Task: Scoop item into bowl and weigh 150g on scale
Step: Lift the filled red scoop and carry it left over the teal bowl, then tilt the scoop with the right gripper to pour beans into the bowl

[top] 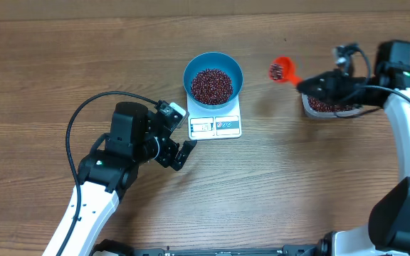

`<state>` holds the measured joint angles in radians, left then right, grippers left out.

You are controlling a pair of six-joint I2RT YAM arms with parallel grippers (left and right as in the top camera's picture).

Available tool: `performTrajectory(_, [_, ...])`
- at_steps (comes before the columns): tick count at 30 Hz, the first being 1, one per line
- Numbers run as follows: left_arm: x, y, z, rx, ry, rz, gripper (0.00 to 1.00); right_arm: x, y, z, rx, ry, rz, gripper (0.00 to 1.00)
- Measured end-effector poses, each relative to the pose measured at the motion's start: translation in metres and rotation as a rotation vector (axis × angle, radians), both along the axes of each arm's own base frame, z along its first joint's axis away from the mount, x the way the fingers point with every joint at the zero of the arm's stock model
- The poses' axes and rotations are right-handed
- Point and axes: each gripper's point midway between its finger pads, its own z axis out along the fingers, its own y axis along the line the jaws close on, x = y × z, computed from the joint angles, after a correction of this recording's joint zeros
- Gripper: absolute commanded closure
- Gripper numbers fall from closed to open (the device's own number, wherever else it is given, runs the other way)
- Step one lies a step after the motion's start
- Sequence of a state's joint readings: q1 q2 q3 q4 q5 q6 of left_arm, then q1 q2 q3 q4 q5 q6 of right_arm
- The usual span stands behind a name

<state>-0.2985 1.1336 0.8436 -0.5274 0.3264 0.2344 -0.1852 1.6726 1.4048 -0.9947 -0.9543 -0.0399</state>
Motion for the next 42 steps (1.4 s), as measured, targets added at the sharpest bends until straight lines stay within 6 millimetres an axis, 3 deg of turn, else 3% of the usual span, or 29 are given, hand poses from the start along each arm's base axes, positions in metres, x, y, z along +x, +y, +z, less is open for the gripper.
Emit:
performTrajectory(5, [0.0,0.0,0.0,0.0,0.0,0.0,0.0,0.005,0.042,0.009,-0.001,-0.04,0.077,0.96])
performTrajectory(11, [0.0,0.0,0.0,0.0,0.0,0.0,0.01,0.002,0.088,0.001,-0.087,-0.046,0.133,0.96])
performTrajectory(16, [0.0,0.0,0.0,0.0,0.0,0.0,0.01,0.0,0.116,-0.011,-0.205,-0.071,0.151,0.96])
performTrajectory(28, [0.0,0.0,0.0,0.0,0.0,0.0,0.0,0.006,0.149,-0.027,-0.516,-0.238,0.143,0.96])
performTrajectory(42, [0.0,0.0,0.0,0.0,0.0,0.0,0.01,0.017,0.151,-0.022,-0.916,-0.479,0.102,0.96])
